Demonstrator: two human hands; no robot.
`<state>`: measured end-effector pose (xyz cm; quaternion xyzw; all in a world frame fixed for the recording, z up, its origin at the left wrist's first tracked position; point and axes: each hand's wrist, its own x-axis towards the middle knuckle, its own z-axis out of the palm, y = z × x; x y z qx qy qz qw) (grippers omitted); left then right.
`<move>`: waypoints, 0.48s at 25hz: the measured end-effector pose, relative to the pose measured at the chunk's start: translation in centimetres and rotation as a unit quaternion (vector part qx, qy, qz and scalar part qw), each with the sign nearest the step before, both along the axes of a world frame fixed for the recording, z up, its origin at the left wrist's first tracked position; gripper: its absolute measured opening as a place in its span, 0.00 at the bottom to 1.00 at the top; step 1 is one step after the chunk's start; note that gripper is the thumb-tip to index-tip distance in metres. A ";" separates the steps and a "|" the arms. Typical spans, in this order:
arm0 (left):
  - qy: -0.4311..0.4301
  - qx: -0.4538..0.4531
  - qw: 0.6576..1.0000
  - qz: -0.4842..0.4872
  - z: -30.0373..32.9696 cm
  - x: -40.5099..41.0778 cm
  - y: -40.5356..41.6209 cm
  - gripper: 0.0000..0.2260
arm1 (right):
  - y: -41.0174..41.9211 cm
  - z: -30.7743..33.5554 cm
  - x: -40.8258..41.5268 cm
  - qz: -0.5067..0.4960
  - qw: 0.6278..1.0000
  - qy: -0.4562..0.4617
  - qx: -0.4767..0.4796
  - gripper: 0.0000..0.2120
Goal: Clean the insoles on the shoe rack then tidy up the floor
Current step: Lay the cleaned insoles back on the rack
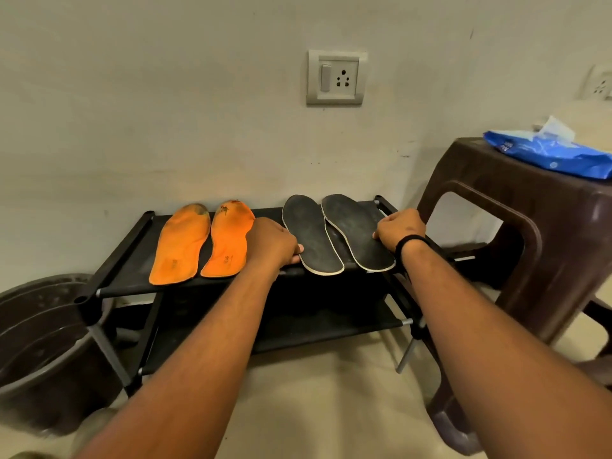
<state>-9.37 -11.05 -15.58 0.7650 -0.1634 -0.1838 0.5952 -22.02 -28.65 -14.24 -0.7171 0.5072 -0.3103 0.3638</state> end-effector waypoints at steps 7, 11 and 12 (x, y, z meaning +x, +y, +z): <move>-0.066 0.059 0.996 -0.005 0.0 0.1 0.3 0.07 | -0.1 -0.5 0.2 -0.006 1.000 0.018 -0.006 0.03; -0.077 0.072 0.994 -0.015 0.2 -0.4 0.5 0.09 | 0.1 -0.6 0.1 0.002 1.000 0.021 -0.020 0.03; -0.078 0.074 0.994 -0.018 0.3 -0.5 0.5 0.09 | 0.1 -0.6 0.1 0.005 0.999 0.024 -0.025 0.03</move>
